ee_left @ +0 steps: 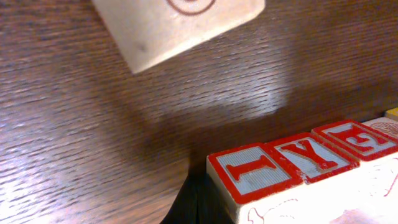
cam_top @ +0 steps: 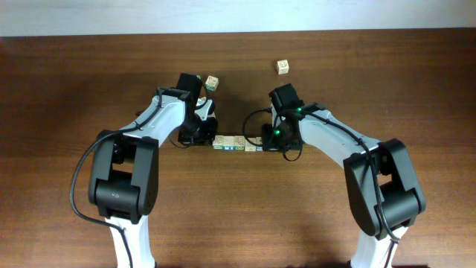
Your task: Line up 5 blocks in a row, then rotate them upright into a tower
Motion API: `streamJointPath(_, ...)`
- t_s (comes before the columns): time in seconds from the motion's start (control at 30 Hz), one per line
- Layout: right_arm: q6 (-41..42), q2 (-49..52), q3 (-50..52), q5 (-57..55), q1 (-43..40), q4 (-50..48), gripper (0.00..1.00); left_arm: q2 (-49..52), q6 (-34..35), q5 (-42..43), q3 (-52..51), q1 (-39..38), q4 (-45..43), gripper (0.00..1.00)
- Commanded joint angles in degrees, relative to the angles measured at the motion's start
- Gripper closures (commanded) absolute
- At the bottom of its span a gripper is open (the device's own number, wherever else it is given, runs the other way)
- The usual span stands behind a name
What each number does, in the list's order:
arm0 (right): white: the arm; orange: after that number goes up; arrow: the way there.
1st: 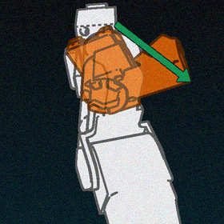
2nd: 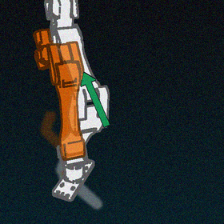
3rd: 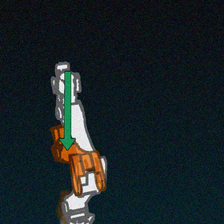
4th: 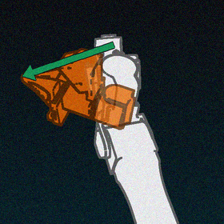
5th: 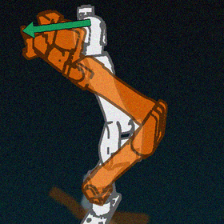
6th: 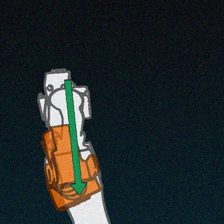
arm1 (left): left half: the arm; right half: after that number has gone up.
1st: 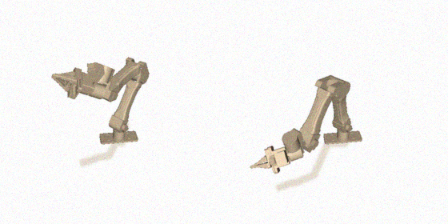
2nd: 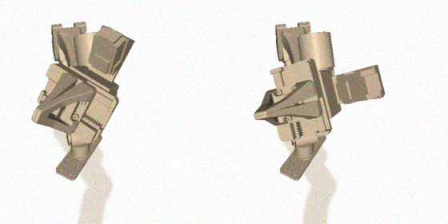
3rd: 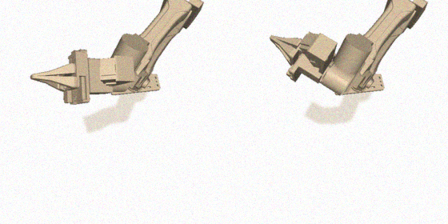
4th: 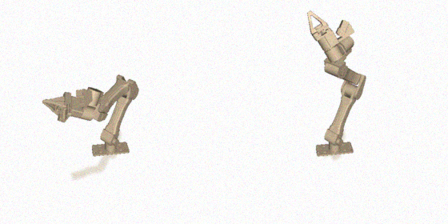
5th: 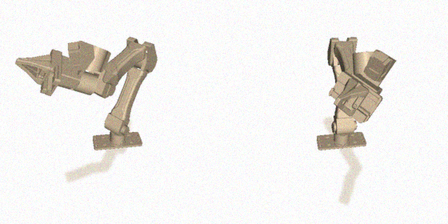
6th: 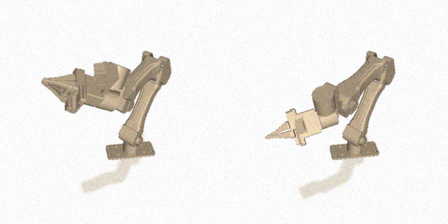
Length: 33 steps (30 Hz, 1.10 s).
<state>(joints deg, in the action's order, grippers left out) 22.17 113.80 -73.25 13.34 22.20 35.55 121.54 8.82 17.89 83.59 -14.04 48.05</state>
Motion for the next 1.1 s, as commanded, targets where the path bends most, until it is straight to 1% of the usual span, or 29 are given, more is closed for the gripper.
streamJointPath(0.0,0.87,1.01,-1.22,3.28,1.73,-0.37,0.96,1.36,-0.74,-6.27,-1.03,-0.92,0.5,1.0)
streamJointPath(0.23,2.34,1.01,-1.22,3.41,1.22,-0.37,0.96,1.36,-0.74,-10.88,-0.74,-0.92,1.95,1.0)
streamJointPath(0.43,2.34,1.01,-1.22,3.52,0.85,-0.35,0.96,1.36,-0.72,-10.91,3.56,-0.92,7.19,1.0)
streamJointPath(0.57,2.45,1.01,-1.22,3.8,0.52,-0.2,0.96,1.36,-0.72,-13.14,5.4,-0.92,8.94,1.0)
streamJointPath(0.67,2.29,1.01,-1.22,6.45,-0.98,-0.15,0.96,1.36,-1.07,-13.16,5.42,-0.83,9.77,1.0)
streamJointPath(0.7,0.9,1.01,-1.22,9.01,-1.99,-0.15,0.96,1.36,-4.9,-9.94,5.42,-0.76,10.29,1.0)
streamJointPath(0.73,-0.46,1.01,-1.22,11.15,-3.02,-0.15,0.96,1.36,-6.49,-8.04,5.42,-0.7,10.64,1.0)
streamJointPath(0.83,-4.0,1.01,-1.22,16.96,-6.51,-0.11,0.96,1.36,-7.21,-6.6,5.42,0.9,11.45,1.0)
streamJointPath(0.87,-4.96,1.01,-1.22,18.38,-7.61,-0.11,0.96,1.36,-7.48,-4.79,5.42,1.92,11.41,1.0)
streamJointPath(0.97,-7.91,1.01,-1.03,21.0,-9.05,0.31,0.96,1.36,-12.74,3.28,5.42,4.9,11.41,1.0)
streamJointPath(1.03,-8.33,1.01,-0.13,21.16,-9.11,0.04,0.96,1.36,-14.21,4.28,5.42,6.36,11.39,1.0)
streamJointPath(1.07,-8.46,1.01,0.72,21.33,-9.11,-0.39,0.96,1.36,-16.0,5.33,5.42,7.04,11.41,1.0)
